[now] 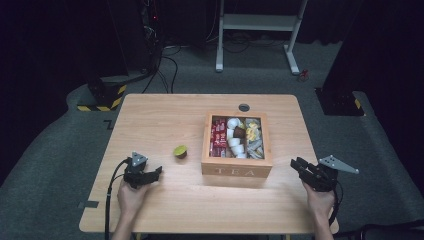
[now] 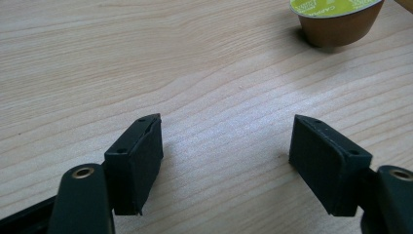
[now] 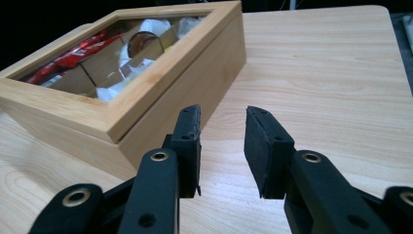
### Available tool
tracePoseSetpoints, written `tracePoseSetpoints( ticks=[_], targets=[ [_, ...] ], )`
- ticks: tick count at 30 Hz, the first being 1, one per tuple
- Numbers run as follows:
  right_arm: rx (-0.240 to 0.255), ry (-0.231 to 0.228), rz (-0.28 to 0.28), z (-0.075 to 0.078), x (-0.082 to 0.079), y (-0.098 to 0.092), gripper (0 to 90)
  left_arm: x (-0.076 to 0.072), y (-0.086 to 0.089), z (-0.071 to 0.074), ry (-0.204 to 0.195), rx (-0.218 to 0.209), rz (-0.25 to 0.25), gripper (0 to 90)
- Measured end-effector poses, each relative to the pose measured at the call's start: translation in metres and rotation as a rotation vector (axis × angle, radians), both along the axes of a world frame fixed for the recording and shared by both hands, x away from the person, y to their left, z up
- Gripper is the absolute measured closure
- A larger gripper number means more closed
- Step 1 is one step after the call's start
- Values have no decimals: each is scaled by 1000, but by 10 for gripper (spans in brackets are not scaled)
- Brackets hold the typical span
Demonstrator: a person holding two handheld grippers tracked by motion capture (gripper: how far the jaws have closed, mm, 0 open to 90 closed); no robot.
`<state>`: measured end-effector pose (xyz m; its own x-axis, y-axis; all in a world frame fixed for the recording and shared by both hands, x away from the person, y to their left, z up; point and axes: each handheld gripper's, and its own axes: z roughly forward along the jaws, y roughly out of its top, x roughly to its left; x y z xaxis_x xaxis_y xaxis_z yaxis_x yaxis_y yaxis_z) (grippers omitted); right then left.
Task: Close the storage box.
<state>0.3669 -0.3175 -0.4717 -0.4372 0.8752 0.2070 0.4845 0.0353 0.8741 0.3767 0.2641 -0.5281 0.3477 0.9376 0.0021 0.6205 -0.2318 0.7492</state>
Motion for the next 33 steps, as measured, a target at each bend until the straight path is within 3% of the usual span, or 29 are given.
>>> tracePoseSetpoints(
  ticks=[13, 29, 33],
  targets=[
    [-22, 54, -26, -16, 12, -2, 671, 0, 0, 0, 0, 0, 0, 283],
    [-126, 122, -46, -35, 34, 16, 647, 0, 0, 0, 1, -1, -1, 282],
    [-186, 137, -68, -39, 40, 20, 638, 0, 0, 0, 0, 0, -1, 281]
  ],
)
